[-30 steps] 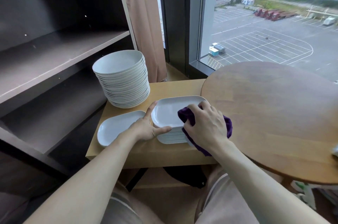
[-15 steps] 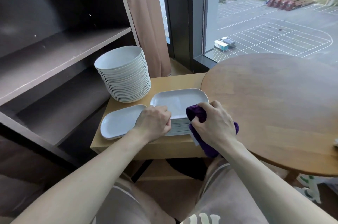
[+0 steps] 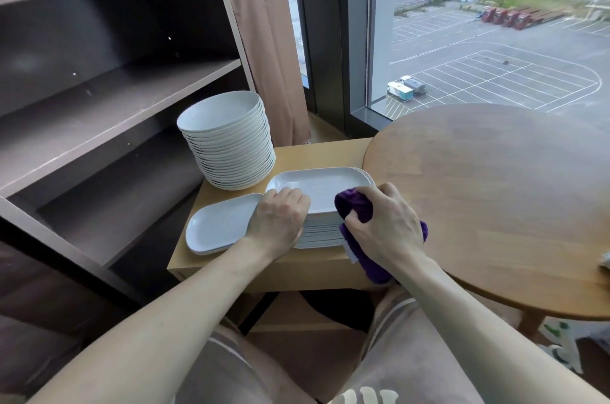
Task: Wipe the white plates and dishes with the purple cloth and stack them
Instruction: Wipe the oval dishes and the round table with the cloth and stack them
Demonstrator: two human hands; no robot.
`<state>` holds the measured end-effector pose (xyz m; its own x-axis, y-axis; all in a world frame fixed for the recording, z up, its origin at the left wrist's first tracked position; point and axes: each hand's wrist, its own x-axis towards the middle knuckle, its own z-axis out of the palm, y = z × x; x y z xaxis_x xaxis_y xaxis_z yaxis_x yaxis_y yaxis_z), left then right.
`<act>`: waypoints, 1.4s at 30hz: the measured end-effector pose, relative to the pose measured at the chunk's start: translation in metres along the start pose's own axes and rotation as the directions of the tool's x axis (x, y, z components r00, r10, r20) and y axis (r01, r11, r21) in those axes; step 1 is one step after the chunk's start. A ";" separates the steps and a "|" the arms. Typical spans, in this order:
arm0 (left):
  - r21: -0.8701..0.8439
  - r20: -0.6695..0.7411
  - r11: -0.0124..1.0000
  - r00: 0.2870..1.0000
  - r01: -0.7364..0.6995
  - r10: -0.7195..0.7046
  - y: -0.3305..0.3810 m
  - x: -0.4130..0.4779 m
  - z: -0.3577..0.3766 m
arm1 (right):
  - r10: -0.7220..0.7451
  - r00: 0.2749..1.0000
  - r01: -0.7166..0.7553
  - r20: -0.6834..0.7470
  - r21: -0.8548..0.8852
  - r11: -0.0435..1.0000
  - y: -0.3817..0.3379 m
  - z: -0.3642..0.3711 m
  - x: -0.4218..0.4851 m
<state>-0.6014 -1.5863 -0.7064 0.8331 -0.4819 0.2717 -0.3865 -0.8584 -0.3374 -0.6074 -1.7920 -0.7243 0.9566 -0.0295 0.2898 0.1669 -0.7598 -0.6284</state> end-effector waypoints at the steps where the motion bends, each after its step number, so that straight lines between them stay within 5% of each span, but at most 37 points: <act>1: -0.008 -0.038 1.000 0.999 0.008 -0.008 -0.002 -0.001 0.000 | -0.007 1.000 0.007 -0.006 0.005 1.000 0.000 0.000 0.000; 9: 0.105 -0.191 0.994 0.981 -0.009 0.029 -0.052 -0.024 -0.009 | -0.030 0.999 0.030 -0.014 0.030 0.999 -0.003 0.005 -0.006; 15: 0.031 -0.293 0.994 0.952 0.100 -0.087 -0.087 -0.074 0.007 | -0.106 0.994 0.105 0.028 0.014 0.994 -0.013 0.014 -0.013; 27: -0.149 -0.099 0.907 0.907 0.393 -0.410 -0.080 -0.125 0.054 | -0.108 0.992 0.108 0.067 0.002 0.994 -0.014 0.021 -0.016; 42: -0.149 0.101 0.864 0.877 0.481 -0.470 -0.087 -0.137 0.072 | -0.099 0.992 0.097 0.077 0.019 0.995 -0.011 0.025 -0.016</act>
<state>-0.6529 -1.4329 -0.7795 0.9522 -0.0007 0.3055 0.0076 -0.9996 -0.0262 -0.6188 -1.7668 -0.7400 0.9511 0.0960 0.2935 0.2638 -0.7467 -0.6106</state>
